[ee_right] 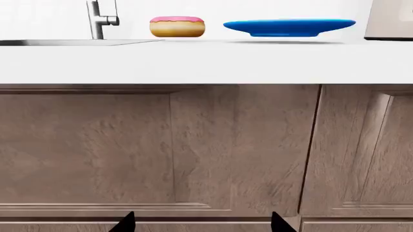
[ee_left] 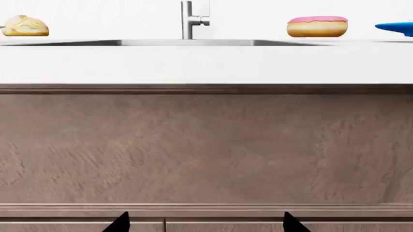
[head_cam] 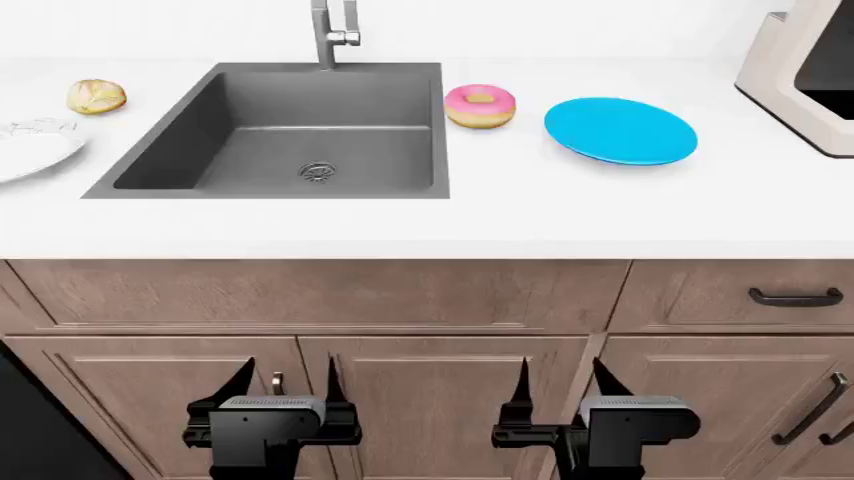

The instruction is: Place the pastries on the plates.

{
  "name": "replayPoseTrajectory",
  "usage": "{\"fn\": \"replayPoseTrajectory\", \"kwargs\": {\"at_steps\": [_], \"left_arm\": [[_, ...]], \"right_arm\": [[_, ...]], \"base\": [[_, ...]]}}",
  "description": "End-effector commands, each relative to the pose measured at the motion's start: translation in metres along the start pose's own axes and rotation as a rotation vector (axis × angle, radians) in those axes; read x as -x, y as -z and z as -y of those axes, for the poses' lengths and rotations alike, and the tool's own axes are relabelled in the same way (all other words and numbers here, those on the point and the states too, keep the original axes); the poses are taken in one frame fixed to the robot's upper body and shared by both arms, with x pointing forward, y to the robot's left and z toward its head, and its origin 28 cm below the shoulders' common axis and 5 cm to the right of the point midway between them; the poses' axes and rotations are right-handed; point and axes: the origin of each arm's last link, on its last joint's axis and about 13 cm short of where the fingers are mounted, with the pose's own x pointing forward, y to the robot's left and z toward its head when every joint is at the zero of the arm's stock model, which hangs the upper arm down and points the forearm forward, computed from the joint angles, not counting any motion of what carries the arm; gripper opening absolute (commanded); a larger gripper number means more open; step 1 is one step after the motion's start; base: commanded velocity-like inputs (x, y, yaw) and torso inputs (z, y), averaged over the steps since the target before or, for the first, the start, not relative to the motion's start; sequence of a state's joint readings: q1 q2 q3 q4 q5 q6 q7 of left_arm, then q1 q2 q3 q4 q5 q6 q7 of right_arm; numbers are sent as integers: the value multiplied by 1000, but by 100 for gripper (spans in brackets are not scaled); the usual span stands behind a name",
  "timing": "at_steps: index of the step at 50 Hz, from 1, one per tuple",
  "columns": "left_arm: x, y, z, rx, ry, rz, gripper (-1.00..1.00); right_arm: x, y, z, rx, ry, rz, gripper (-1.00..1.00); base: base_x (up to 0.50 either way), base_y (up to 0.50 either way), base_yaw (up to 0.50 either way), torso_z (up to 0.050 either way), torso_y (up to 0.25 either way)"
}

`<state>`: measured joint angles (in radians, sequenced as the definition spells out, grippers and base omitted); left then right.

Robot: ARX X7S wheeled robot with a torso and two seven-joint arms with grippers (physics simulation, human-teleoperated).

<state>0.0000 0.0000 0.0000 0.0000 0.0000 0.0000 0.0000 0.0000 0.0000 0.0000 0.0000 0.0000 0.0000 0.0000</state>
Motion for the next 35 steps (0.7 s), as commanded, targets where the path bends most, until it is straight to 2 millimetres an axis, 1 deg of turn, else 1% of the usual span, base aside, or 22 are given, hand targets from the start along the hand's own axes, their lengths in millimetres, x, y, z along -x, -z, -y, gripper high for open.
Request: {"fn": "replayPoseTrajectory", "kwargs": {"at_steps": [1,16,35], "left_arm": [[0,0,0,0,0,0,100],[-1,-1,0,10,-7,1,100],[-1,-2,0,22,-10,-2,100]], "right_arm": [[0,0,0,2,-3,0,100],[-1,0,0,0,3,1,100],[0,0,0,-6,4,2,100]], "base": [[0,0,0,0,0],[0,-13,0,0,0],[0,-500,0,0,0]]}}
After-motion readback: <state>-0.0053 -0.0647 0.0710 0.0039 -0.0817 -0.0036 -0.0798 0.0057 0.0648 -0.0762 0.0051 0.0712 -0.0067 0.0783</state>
